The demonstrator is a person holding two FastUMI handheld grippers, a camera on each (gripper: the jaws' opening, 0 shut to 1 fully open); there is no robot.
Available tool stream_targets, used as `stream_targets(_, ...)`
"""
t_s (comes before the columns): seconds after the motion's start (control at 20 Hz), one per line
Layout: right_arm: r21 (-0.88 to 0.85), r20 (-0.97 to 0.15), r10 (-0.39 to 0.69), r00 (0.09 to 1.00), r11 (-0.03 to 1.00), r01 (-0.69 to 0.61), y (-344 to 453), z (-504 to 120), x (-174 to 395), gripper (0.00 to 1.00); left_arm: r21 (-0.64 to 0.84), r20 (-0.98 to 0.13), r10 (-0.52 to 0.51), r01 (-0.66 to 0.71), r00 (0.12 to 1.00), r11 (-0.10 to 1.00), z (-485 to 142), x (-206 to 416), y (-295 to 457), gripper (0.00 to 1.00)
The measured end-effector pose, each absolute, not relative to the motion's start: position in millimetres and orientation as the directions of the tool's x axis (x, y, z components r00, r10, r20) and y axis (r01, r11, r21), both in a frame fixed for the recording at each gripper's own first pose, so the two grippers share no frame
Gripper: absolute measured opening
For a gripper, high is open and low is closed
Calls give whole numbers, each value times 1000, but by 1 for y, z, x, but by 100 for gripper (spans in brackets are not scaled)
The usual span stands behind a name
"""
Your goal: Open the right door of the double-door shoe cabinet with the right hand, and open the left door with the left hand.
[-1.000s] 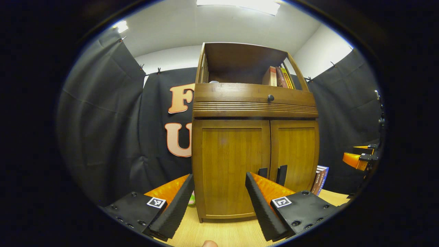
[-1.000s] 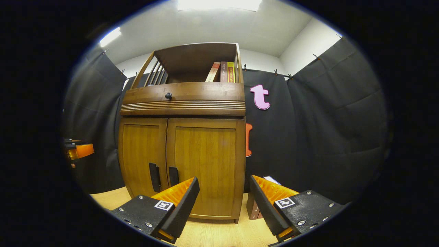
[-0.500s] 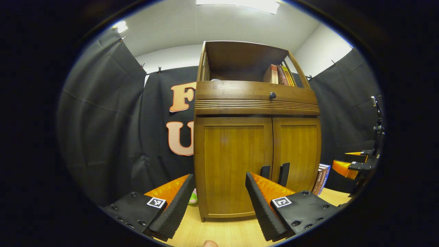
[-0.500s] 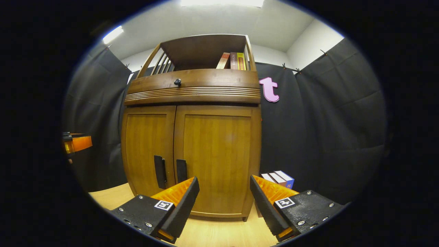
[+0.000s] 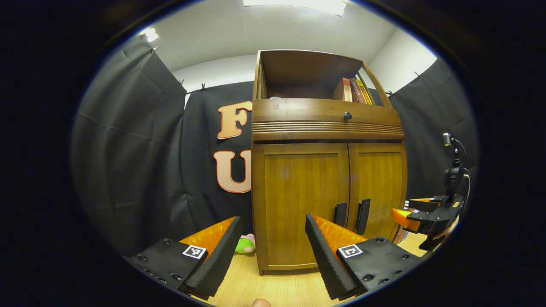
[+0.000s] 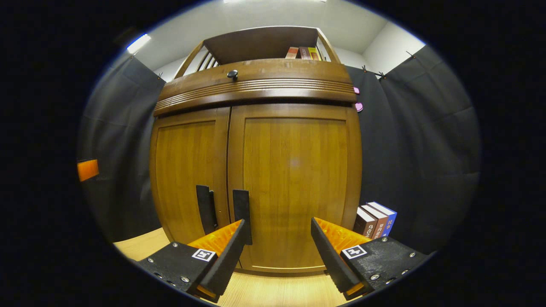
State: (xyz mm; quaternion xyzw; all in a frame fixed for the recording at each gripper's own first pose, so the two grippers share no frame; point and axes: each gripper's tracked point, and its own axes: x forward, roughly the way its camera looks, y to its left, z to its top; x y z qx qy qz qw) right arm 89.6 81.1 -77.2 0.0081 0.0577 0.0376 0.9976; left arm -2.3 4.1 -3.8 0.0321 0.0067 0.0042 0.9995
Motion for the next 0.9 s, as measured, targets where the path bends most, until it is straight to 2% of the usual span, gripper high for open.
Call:
stream_targets(0.4,46,-154,125,980,992,-120,122,-113,140,92,58,-31,52,-50,998,997,-14,2,33,95)
stream_targets(0.7,29,-163,113,980,993,-110,140,-128,164,91,66,-27,78,-76,997,995,-17,2,48,94)
stream_targets(0.75,28,-165,111,980,994,-107,141,-129,167,99,68,-27,83,-81,996,994,-18,2,51,94)
stream_targets(0.8,31,-164,109,980,994,-106,142,-130,170,74,69,-28,87,-85,996,994,-19,2,54,95)
stream_targets(0.9,41,-163,113,980,993,-108,146,-133,174,78,66,-32,92,-90,995,994,-21,3,56,95)
